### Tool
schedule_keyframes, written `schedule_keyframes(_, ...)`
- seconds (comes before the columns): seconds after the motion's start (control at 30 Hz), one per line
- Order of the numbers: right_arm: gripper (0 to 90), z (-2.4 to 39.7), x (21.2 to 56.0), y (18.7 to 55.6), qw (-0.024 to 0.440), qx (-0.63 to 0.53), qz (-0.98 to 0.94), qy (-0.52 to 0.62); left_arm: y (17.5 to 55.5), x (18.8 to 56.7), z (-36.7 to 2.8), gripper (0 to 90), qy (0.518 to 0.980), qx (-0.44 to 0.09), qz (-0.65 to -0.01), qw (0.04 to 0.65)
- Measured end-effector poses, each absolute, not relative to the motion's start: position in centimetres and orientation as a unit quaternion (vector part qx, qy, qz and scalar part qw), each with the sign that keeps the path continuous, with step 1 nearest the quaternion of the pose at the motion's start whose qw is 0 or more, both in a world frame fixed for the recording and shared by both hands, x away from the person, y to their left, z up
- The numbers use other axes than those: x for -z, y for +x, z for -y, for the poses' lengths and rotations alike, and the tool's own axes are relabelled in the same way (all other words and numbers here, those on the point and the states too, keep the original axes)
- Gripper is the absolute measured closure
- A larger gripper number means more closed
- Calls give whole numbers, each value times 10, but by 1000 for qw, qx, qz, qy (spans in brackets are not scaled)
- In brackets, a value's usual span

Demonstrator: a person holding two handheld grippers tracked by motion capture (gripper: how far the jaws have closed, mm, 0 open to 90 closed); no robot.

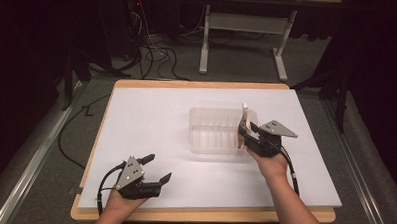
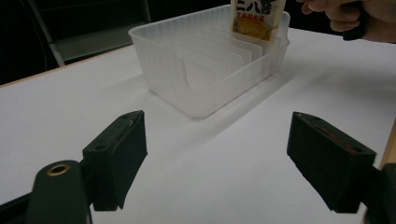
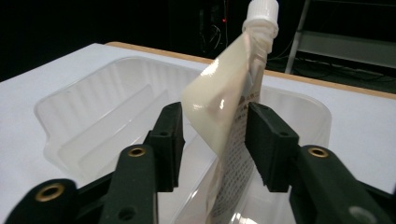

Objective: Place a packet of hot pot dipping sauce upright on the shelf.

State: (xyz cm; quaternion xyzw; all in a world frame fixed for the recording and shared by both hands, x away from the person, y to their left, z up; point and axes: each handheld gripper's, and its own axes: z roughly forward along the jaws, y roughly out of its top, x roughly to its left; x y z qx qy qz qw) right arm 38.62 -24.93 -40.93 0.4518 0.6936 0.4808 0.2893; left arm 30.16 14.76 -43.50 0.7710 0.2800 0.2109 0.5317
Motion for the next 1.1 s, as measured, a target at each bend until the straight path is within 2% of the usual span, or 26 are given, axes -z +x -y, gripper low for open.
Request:
schedule_keyframes(0.23, 398, 249, 403, 381, 291, -485, -693, 448, 302, 436, -147, 205, 771, -209, -279, 533)
schedule_keyframes(0.3, 382, 249, 402, 381, 289, -486, -693, 447, 302, 436, -147, 205, 771, -209, -279, 533)
schedule_keyframes(0.33, 337, 251, 400, 378, 281, -493, -691, 448, 302, 436, -147, 207, 771, -209, -279, 533)
schedule_keyframes(0.6, 191, 260, 393, 363, 273, -507, -686, 445, 301, 436, -145, 208, 772, -207, -278, 533)
schedule_keyframes(0.8, 144, 276, 392, 349, 267, -506, -681, 458, 302, 437, -144, 208, 773, -204, -277, 532)
schedule_keyframes(1.1, 132, 309, 405, 315, 275, -502, -675, 466, 302, 439, -142, 209, 775, -199, -278, 531)
